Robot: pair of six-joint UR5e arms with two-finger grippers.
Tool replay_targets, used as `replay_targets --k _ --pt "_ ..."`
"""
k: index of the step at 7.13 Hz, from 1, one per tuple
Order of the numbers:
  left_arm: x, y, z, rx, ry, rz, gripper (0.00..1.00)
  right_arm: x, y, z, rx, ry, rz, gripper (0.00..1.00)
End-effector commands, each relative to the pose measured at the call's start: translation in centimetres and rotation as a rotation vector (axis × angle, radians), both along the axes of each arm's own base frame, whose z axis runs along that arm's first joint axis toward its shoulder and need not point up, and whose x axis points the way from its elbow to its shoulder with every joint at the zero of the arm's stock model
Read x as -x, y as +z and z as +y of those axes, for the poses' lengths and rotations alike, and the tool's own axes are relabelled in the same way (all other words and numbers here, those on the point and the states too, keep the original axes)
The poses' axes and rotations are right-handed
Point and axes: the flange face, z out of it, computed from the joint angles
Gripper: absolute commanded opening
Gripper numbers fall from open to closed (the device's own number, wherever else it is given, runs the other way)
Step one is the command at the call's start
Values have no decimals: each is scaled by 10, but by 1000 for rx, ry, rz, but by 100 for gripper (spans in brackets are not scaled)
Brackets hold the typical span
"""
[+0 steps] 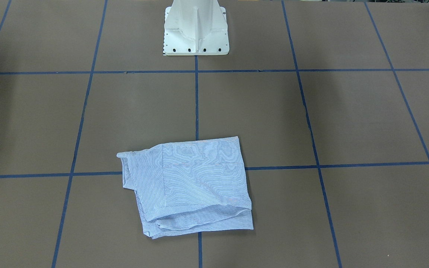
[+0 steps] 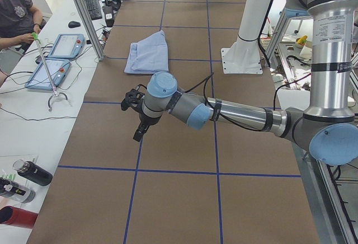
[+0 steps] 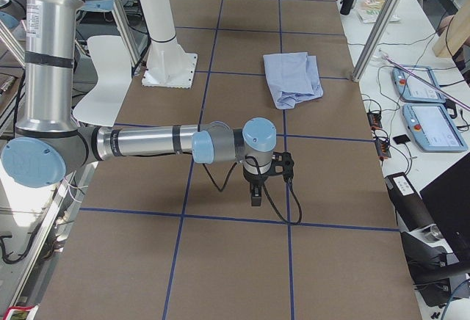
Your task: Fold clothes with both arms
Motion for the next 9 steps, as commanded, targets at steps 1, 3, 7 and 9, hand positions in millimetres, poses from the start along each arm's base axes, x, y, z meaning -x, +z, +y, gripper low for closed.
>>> replay_targets --k 1,3,7,9 --pt "0 -9 2 9 1 0 100 1 11 3 26 1 -12 100" --pt "1 -30 10 52 -1 -1 100 1 11 2 23 2 -14 100" --pt "1 -9 20 29 59 -39 100 1 11 1 17 1 -13 100" --pt "1 -9 21 44 56 -31 100 1 8 1 11 1 -12 100"
